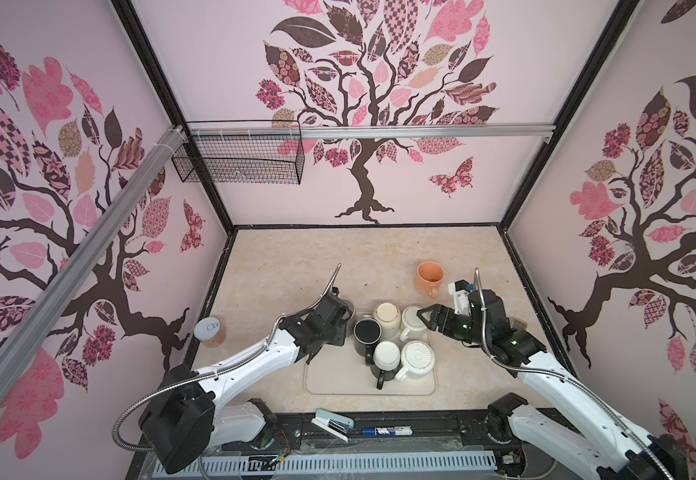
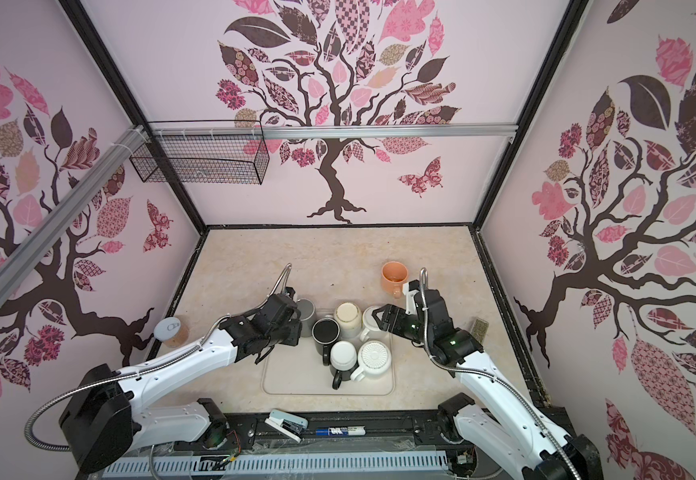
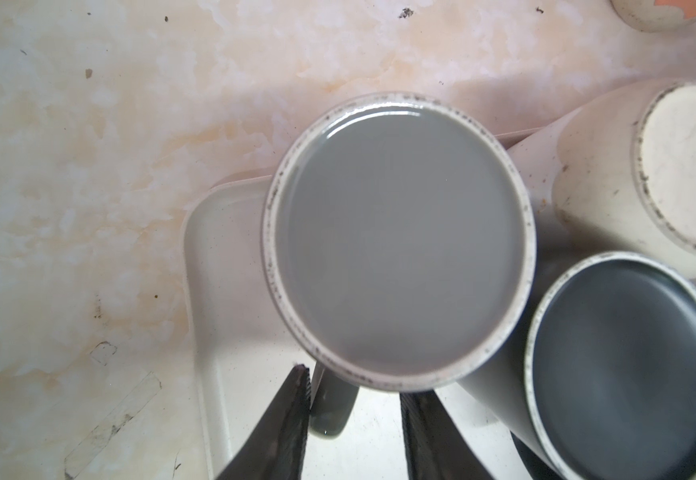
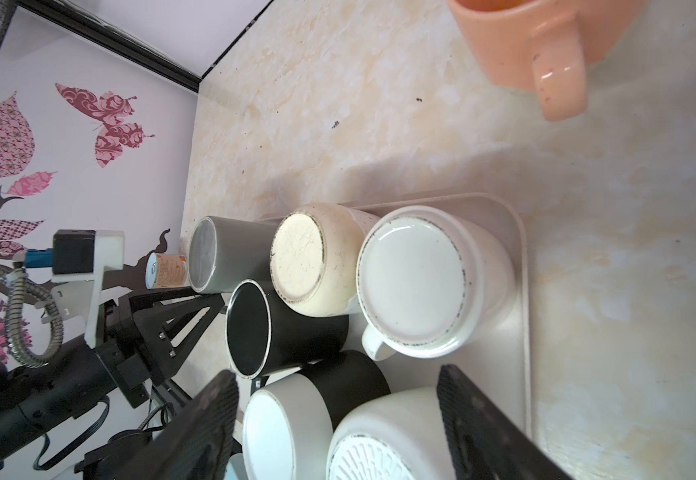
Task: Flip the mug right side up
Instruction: 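Lift the grey mug off the tray with the left gripper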
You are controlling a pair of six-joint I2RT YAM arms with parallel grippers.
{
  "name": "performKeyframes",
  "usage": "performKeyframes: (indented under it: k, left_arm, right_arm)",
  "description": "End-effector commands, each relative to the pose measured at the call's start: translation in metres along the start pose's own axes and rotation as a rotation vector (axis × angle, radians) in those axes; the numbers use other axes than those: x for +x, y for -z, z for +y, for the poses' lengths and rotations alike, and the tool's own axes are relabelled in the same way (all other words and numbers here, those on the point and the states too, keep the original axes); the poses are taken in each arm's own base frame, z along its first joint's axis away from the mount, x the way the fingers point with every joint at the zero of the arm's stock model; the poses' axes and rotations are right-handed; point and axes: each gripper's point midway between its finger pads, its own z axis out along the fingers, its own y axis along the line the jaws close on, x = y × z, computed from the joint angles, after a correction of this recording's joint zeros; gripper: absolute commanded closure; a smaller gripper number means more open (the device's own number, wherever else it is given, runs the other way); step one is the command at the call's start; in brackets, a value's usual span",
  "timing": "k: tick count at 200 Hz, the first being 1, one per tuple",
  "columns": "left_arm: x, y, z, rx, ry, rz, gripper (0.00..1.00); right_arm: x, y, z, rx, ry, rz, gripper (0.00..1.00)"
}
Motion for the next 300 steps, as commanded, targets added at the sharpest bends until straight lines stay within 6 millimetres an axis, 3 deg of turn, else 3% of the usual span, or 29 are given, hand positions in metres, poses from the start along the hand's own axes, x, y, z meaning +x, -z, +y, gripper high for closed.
performKeyframes:
  k: [1, 188, 254, 300]
  left_arm:
    - [0.001, -0.008, 0.005, -0.04, -0.017, -0.002, 0.61]
    - [-0.02, -0.026, 0.0, -0.087, -0.083, -0.036, 0.67]
    - [-0.019, -0.026, -0.001, -0.075, -0.094, -0.042, 1.0]
    - [-0.02, -0.019, 0.019, -0.186, -0.092, -0.045, 1.0]
  right_arm:
    - [-0.007, 0.003, 0.005, -0.013, 0.005, -0.029, 0.21]
    - [-0.005, 0.005, 0.001, 0.004, 0.014, -0.034, 0.21]
    - [-0.002, 0.004, -0.001, 0.001, 0.002, -0.03, 0.21]
    - [0.0, 0.004, 0.001, -0.016, -0.013, -0.024, 0.22]
